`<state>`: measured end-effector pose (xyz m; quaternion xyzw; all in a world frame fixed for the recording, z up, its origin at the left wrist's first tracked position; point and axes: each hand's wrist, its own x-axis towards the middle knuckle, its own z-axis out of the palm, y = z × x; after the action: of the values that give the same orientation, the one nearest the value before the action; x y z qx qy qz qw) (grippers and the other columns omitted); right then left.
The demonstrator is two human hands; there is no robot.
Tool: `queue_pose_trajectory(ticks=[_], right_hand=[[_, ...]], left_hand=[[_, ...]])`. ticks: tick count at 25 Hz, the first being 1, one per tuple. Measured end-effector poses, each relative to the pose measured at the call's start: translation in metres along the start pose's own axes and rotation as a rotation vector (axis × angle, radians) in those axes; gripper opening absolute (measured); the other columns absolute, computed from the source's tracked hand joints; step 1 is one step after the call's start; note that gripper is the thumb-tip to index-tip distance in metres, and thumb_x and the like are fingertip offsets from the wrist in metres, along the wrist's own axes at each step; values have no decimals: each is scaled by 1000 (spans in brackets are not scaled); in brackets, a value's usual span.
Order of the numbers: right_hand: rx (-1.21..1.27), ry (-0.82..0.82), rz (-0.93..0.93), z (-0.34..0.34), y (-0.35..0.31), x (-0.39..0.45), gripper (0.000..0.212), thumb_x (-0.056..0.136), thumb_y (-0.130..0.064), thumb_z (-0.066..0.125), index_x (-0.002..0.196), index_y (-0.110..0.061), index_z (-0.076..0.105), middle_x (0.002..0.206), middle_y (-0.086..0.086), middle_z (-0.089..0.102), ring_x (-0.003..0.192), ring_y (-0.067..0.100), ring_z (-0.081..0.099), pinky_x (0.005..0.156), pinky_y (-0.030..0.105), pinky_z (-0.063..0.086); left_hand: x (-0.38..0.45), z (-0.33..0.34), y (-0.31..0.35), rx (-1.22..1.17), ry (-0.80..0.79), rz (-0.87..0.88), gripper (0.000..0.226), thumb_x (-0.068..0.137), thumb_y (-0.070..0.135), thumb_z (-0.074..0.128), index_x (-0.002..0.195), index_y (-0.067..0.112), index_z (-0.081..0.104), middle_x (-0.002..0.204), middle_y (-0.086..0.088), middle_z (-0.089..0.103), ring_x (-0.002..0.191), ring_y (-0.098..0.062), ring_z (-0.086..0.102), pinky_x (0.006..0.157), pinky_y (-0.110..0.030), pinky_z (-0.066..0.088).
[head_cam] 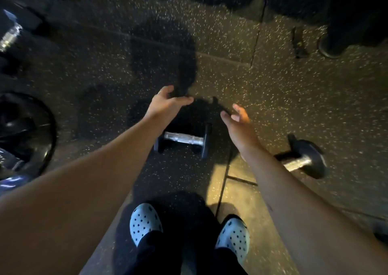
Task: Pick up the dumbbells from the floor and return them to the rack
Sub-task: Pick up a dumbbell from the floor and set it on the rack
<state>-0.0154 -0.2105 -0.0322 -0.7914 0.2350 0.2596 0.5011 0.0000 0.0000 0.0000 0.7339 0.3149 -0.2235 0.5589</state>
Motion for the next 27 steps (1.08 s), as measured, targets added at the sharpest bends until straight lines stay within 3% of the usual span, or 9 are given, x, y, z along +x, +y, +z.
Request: queue_pose_trajectory(ticks=[2, 4, 7, 10, 12, 15, 18, 23, 27], right_hand=[[-55, -5, 28, 28, 33, 21, 70, 91, -57, 58, 153, -35, 34, 152, 2, 47, 134, 24, 48, 103, 41, 38], [-60, -39, 112, 60, 70, 35, 78, 88, -58, 62, 154, -33, 32, 154, 3, 44, 136, 25, 45, 104, 41, 36], [9, 9, 194, 96, 106, 49, 78, 82, -46, 73, 151, -32, 38, 140, 4, 57, 122, 29, 56, 102, 44, 44], [114, 14, 233, 110, 115, 55, 67, 81, -25, 68, 144, -32, 48, 113, -1, 66, 92, 16, 60, 77, 35, 49], [160, 21, 220, 114, 116, 56, 67, 78, -15, 65, 142, -28, 51, 105, -2, 65, 86, 12, 57, 65, 29, 41], [200, 5, 190, 106, 110, 45, 68, 72, -8, 64, 138, -22, 56, 106, 3, 67, 89, 17, 59, 68, 31, 40], [201, 3, 147, 87, 88, 27, 65, 70, -6, 65, 133, -18, 60, 95, -2, 69, 85, 17, 63, 66, 29, 42], [241, 73, 38, 23, -22, -45, 36, 74, -3, 67, 107, -17, 65, 76, -8, 62, 58, -8, 57, 48, 10, 37], [279, 39, -184, -31, -154, -113, 57, 74, 19, 55, 119, -15, 64, 72, -13, 67, 66, -2, 61, 59, 8, 45]], left_hand=[[27, 6, -39, 149, 127, -39, 89, 72, 46, 79, 150, 29, 40, 136, 3, 54, 115, -17, 57, 98, -34, 44], [51, 12, -91, 259, 212, -133, 93, 69, 49, 78, 151, 31, 37, 143, 0, 50, 123, -26, 54, 104, -47, 42], [74, 16, -147, 235, 307, -189, 68, 71, 43, 78, 134, 30, 55, 118, 2, 66, 96, -22, 64, 82, -39, 53], [86, 19, -172, 191, 355, -198, 32, 81, 32, 73, 112, 30, 66, 89, 4, 67, 72, -11, 59, 55, -27, 43], [88, 24, -175, 132, 413, -173, 23, 86, 29, 70, 109, 29, 67, 81, 8, 62, 69, -9, 56, 51, -26, 38], [77, 28, -171, 54, 458, -134, 13, 86, 30, 70, 99, 28, 67, 79, 8, 62, 72, -13, 59, 62, -32, 47], [52, 25, -151, -37, 467, -82, 8, 85, 29, 70, 91, 33, 66, 82, 8, 67, 78, -16, 63, 70, -36, 53], [-39, -6, -34, -208, 529, 29, 13, 87, 27, 67, 81, 39, 67, 74, 9, 68, 70, -9, 62, 57, -30, 44], [-126, -51, 96, -336, 590, 133, 22, 85, 30, 68, 83, 52, 68, 75, 18, 70, 74, 2, 64, 61, -26, 44]])
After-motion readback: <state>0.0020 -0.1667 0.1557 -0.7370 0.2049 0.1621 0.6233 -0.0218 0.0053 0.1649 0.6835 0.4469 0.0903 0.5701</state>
